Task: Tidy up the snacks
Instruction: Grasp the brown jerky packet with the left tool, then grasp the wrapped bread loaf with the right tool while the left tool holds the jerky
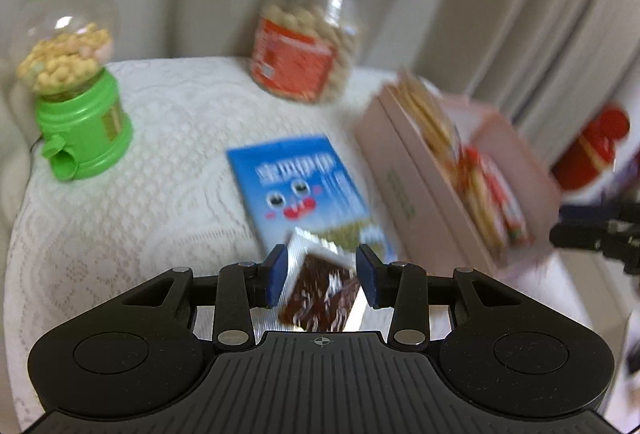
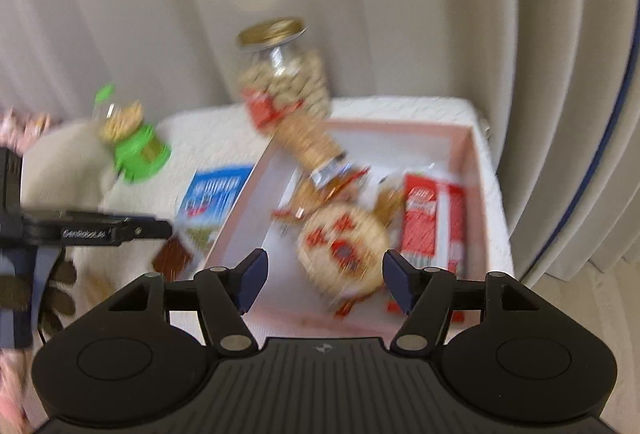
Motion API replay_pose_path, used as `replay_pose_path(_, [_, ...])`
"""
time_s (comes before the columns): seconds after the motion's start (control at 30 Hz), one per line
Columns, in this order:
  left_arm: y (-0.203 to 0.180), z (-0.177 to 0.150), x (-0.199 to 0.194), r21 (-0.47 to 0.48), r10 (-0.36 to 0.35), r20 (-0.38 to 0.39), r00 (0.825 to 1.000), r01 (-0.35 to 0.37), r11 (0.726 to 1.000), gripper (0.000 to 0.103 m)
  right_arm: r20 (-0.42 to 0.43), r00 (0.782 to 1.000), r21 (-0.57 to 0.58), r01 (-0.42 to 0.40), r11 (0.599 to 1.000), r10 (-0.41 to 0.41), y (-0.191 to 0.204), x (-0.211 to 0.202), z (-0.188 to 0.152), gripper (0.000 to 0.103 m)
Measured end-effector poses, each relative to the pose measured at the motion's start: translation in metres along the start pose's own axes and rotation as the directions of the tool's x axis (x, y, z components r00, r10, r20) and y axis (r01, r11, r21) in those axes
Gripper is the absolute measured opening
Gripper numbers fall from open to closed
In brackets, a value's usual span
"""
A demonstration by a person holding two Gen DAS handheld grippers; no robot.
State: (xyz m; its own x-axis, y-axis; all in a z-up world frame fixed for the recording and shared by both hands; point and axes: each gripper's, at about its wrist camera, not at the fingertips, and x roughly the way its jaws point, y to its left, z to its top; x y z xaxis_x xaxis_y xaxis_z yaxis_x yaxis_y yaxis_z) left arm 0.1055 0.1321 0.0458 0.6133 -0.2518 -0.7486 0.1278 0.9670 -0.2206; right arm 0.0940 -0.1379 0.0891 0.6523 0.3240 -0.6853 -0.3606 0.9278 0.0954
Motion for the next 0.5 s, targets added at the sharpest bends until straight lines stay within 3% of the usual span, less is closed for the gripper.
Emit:
replay_pose_path(0.13, [-0.019,-0.014,0.009,0.147,0.068,-0.037,0.997,-0.062,0.987,0.043,-0.013,0.999,-0.079,0.029,0.996,-0.03,0.018,-0.001,-0.012,0.065])
replay_pose_path(0.23, [-0.029,-0.024,0.012,0.239,0.113,-0.018,0.993,-0.105,0.965,0.048,-0.01,0.999,-0.112,0.041,0.993,-0.042,0.025,-0.004,-0.019,0.067])
replay_pose_path(0.37, [-0.024,-0.023,0.018,0.209,0.133,-0.039,0.99,-0.122,0.97,0.057,-0.011,0.999,-0.138,0.047,0.989,-0.049,0.035,-0.005,-0.026,0.067])
replay_pose_path(0.5, [-0.017,-0.023,0.014,0.16,0.102,-0.011,0.995,-0.099,0.982,0.049,-0.015,0.999,-0.156,0.048,0.987,-0.051,0.04,-0.007,-0.034,0.067])
